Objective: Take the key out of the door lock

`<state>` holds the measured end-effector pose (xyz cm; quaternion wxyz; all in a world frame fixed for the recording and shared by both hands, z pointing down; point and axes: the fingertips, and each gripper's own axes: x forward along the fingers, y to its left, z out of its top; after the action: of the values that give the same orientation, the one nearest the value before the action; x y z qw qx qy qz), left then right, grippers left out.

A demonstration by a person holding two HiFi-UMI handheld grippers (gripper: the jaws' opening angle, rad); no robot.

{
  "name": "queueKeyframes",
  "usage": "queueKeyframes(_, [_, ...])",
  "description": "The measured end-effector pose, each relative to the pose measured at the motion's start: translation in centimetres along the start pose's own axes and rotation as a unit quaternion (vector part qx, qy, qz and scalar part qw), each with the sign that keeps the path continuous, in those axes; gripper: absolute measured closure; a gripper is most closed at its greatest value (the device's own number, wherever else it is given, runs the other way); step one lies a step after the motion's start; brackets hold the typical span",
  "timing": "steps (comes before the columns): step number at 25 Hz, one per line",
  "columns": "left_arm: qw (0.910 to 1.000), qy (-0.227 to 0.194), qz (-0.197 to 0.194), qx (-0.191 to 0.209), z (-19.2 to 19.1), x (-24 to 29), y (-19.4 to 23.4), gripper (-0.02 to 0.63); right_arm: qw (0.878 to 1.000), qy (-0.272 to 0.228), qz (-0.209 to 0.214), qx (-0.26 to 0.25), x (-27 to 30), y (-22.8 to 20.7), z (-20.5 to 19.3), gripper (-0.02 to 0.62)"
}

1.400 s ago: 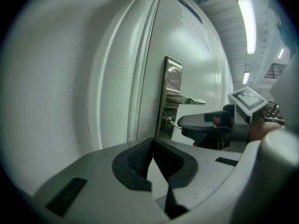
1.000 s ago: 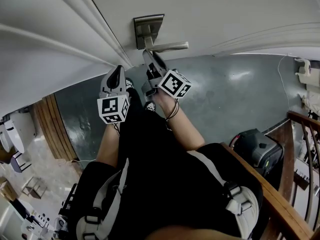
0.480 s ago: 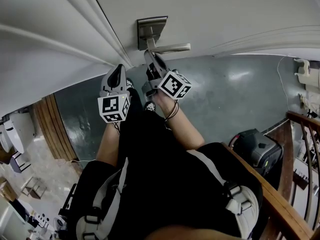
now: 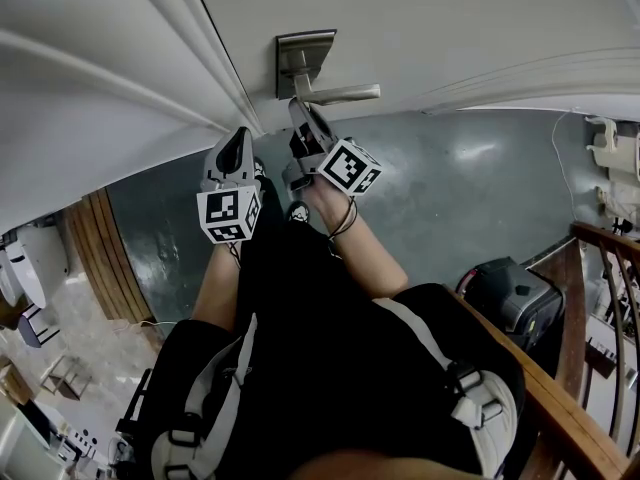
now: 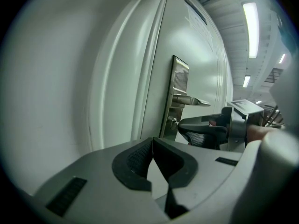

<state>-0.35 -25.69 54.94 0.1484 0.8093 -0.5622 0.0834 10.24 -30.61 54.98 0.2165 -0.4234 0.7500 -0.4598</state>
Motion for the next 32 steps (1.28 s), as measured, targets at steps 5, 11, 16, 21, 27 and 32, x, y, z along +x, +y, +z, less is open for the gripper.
queueKeyframes(5, [1.0,-0.001,0.0,0.0,-0.1,-0.1,0.1,0.583,1.0,-0.001,0.01,0.024,0.0,0.1,-0.1,0.543])
queueKeyframes(11, [1.0,-0.002,-0.002,-0.002,-0.1,-0.3,-0.1,0.582,0.999,0.001,0.008,0.053,0.0,0.2,-0.1,0.549])
queueKeyframes(16, [1.0,-0.003,-0.003,0.0,0.1,-0.5,-0.3,0.583,0.996,-0.005,0.012,0.09,-0.1,0.3,0.1,0.557])
queueKeyframes(21, [1.0,-0.002,-0.001,-0.001,0.0,-0.5,0.0,0.582,0.995,0.001,0.018,0.1,-0.1,0.0,0.0,0.555])
queueKeyframes(27, [1.0,-0.002,-0.003,0.0,0.1,-0.6,0.0,0.582,0.989,-0.004,0.033,0.145,0.1,0.1,0.1,0.558])
queueKeyframes(32, [1.0,-0.002,-0.008,0.002,0.1,-0.5,-0.3,0.583,0.99,0.0,0.016,0.143,-0.2,-0.6,0.0,0.561])
